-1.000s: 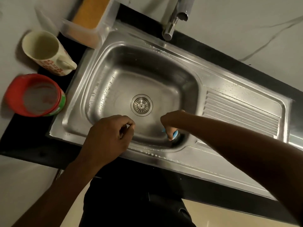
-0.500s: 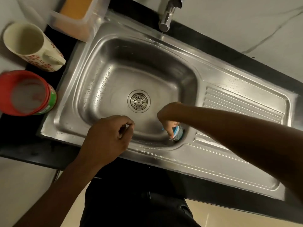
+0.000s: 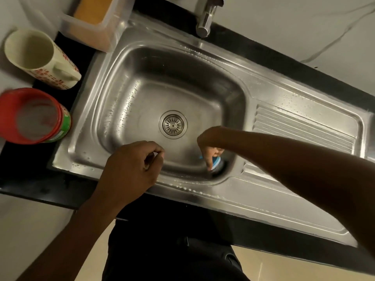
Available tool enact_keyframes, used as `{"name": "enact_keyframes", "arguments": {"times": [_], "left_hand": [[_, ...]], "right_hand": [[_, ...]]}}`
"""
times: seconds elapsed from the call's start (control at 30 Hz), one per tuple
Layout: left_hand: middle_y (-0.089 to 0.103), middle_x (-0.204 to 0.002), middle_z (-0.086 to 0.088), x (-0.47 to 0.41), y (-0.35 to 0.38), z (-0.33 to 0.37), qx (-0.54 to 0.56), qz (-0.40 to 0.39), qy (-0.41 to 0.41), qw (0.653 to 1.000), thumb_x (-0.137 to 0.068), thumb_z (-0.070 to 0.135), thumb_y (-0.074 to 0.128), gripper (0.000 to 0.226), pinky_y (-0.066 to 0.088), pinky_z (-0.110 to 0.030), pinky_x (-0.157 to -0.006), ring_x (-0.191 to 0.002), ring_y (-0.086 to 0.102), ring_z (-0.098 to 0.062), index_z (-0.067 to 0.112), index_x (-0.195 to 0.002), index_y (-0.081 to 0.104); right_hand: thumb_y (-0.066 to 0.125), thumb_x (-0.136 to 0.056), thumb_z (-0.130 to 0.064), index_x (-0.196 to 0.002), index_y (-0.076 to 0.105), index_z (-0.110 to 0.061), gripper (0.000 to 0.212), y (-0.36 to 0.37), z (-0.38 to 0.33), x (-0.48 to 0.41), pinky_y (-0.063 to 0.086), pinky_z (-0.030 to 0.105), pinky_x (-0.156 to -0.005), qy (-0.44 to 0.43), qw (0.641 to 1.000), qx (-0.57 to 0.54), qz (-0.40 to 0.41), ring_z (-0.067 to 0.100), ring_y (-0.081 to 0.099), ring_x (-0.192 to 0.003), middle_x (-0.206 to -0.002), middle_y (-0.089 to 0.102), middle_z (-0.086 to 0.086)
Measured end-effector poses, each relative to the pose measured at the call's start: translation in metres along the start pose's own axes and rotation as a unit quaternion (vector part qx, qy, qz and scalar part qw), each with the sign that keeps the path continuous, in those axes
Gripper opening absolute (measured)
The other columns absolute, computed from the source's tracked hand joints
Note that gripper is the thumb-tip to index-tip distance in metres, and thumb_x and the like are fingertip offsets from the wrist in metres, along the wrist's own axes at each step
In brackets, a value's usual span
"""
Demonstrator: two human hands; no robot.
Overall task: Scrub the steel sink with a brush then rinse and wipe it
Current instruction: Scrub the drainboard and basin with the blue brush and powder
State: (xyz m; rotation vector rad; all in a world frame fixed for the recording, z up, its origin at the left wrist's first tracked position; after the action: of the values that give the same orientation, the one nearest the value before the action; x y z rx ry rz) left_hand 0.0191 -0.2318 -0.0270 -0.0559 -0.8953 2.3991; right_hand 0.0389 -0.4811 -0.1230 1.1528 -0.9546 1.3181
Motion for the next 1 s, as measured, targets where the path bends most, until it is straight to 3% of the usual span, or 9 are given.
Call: {"name": "enact_keyframes", "arguments": {"times": [0.07,0.17,0.27,0.4,0.57,0.63,0.77,0.87,1.0], "left_hand": [[0.07,-0.084,0.013,0.001,-0.002,-0.002,-0.003,-0.005,0.004,1.0,-0.099,0.033,0.062,0.014,0.059,-0.04,-0.067,-0.075,0.067,-0.011,0.027,-0.101,0.074],[0.07,-0.082,0.011,0.003,-0.004,-0.004,-0.006,-0.005,-0.004,1.0,-0.097,0.038,0.059,0.018,0.058,-0.041,-0.067,-0.074,0.067,-0.013,0.027,-0.1,0.074],[0.07,-0.082,0.012,0.004,-0.006,-0.006,-0.014,-0.002,-0.008,1.0,-0.099,0.034,0.064,0.012,0.058,-0.04,-0.067,-0.074,0.067,-0.012,0.028,-0.099,0.074],[0.07,-0.082,0.013,0.005,-0.008,-0.007,-0.021,0.002,-0.012,1.0,-0.099,0.026,0.069,0.005,0.058,-0.039,-0.067,-0.074,0.068,-0.01,0.027,-0.098,0.074],[0.071,-0.082,0.013,0.003,-0.01,-0.005,-0.027,0.014,-0.015,0.999,-0.097,0.025,0.07,0.006,0.059,-0.037,-0.068,-0.073,0.067,-0.009,0.026,-0.098,0.076],[0.071,-0.083,0.013,0.003,-0.009,-0.005,-0.025,0.01,-0.013,1.0,-0.098,0.025,0.069,0.007,0.059,-0.037,-0.068,-0.074,0.068,-0.008,0.025,-0.099,0.076],[0.072,-0.086,0.013,0.003,-0.008,-0.005,-0.015,0.007,-0.006,1.0,-0.099,0.033,0.064,0.014,0.06,-0.039,-0.069,-0.076,0.069,-0.009,0.025,-0.101,0.076],[0.072,-0.086,0.013,0.007,-0.011,-0.004,-0.014,0.014,-0.008,1.0,-0.097,0.037,0.061,0.019,0.06,-0.039,-0.069,-0.077,0.069,-0.01,0.026,-0.101,0.076],[0.071,-0.083,0.013,0.01,-0.011,-0.004,-0.02,0.016,-0.005,1.0,-0.097,0.036,0.061,0.017,0.059,-0.04,-0.067,-0.075,0.068,-0.011,0.026,-0.099,0.075]], "right_hand": [[0.074,-0.092,-0.048,-0.064,0.045,-0.014,0.053,-0.009,0.007,0.002,0.041,0.022,-0.054,0.025,0.999,0.023,0.002,0.013,0.05,-0.049,-0.054,0.048,-0.001],[0.073,-0.093,-0.021,-0.107,0.07,-0.018,0.015,-0.029,0.032,0.009,0.047,0.035,-0.076,0.058,0.949,0.066,0.303,0.026,0.068,-0.107,-0.11,0.07,0.001],[0.065,-0.094,-0.005,-0.125,0.069,-0.013,0.033,-0.024,0.037,0.002,0.054,0.04,-0.081,0.084,0.91,0.065,0.402,0.035,0.066,-0.118,-0.128,0.068,0.008],[0.061,-0.096,-0.007,-0.128,0.067,-0.013,0.034,0.007,0.003,-0.017,0.055,0.04,-0.084,0.017,0.932,-0.02,0.362,0.033,0.067,-0.117,-0.129,0.068,0.008],[0.087,-0.08,-0.026,-0.123,0.065,-0.012,0.05,0.024,-0.011,-0.026,0.05,0.032,-0.068,-0.039,0.969,-0.084,0.227,0.022,0.063,-0.089,-0.098,0.062,0.001],[0.085,-0.081,-0.026,-0.118,0.066,-0.017,0.043,0.016,-0.003,-0.025,0.051,0.035,-0.072,-0.022,0.964,-0.07,0.256,0.025,0.067,-0.099,-0.1,0.062,-0.001],[0.066,-0.094,-0.012,-0.127,0.069,-0.018,0.033,-0.019,0.026,-0.015,0.054,0.041,-0.085,0.045,0.917,0.035,0.394,0.033,0.065,-0.122,-0.132,0.067,0.005],[0.066,-0.095,-0.009,-0.126,0.069,-0.017,0.032,-0.029,0.04,-0.018,0.054,0.041,-0.09,0.063,0.907,0.058,0.412,0.033,0.065,-0.123,-0.133,0.067,0.006],[0.066,-0.092,-0.009,-0.124,0.069,-0.014,0.033,-0.007,0.015,-0.027,0.055,0.038,-0.081,0.027,0.925,-0.017,0.378,0.032,0.069,-0.115,-0.127,0.069,0.008]]}}
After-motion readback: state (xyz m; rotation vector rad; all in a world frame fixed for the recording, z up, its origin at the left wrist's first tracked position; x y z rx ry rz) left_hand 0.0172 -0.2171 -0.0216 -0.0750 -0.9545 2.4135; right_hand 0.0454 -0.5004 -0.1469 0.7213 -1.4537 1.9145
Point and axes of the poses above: each hand's wrist, its own x-axis away from the middle knuckle, its own y-axis out of the palm, z = x × y, the point moved 2 cm from there along -x, towards the middle knuckle
